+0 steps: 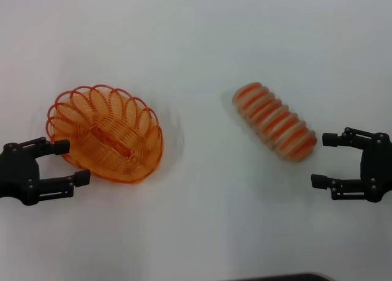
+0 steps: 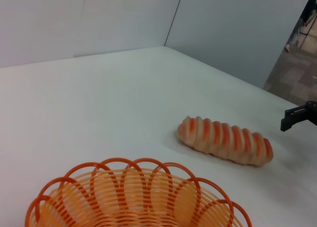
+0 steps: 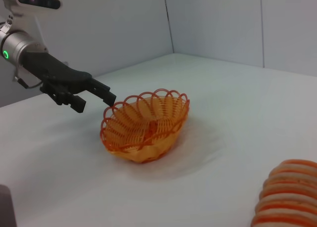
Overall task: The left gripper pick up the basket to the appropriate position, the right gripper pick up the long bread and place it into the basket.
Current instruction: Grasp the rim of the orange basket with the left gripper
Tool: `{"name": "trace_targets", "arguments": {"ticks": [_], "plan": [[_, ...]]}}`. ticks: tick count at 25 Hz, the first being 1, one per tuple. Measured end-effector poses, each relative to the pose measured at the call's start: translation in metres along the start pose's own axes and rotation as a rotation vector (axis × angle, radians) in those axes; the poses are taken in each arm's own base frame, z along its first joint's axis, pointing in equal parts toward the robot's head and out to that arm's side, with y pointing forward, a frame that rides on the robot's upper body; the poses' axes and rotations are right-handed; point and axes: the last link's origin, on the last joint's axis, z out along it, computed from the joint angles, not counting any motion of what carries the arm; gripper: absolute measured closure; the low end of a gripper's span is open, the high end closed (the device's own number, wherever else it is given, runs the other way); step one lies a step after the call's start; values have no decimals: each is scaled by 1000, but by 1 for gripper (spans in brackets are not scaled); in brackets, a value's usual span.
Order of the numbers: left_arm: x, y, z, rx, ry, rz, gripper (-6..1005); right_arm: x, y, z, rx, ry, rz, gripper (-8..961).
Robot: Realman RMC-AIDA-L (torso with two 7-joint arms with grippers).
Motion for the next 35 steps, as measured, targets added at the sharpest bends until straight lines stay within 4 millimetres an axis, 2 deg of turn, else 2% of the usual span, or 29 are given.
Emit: {"name": "trace_targets", "arguments": {"ticks": [11, 16, 24, 29, 35], "plan": [[3, -4, -1, 16, -5, 9, 145, -1, 1, 0, -7, -2, -11, 30], [9, -13, -1, 74, 31, 1, 155, -2, -1, 1, -5, -7, -9, 31], [42, -46, 3, 239, 128, -87, 157, -10, -6, 4, 6, -37, 9, 32], [64, -64, 17, 282, 36, -111, 159, -18, -12, 7, 5, -52, 21, 33], [88, -73, 25, 305, -117, -111, 164, -25, -19, 4, 32, -79, 12, 38]]}}
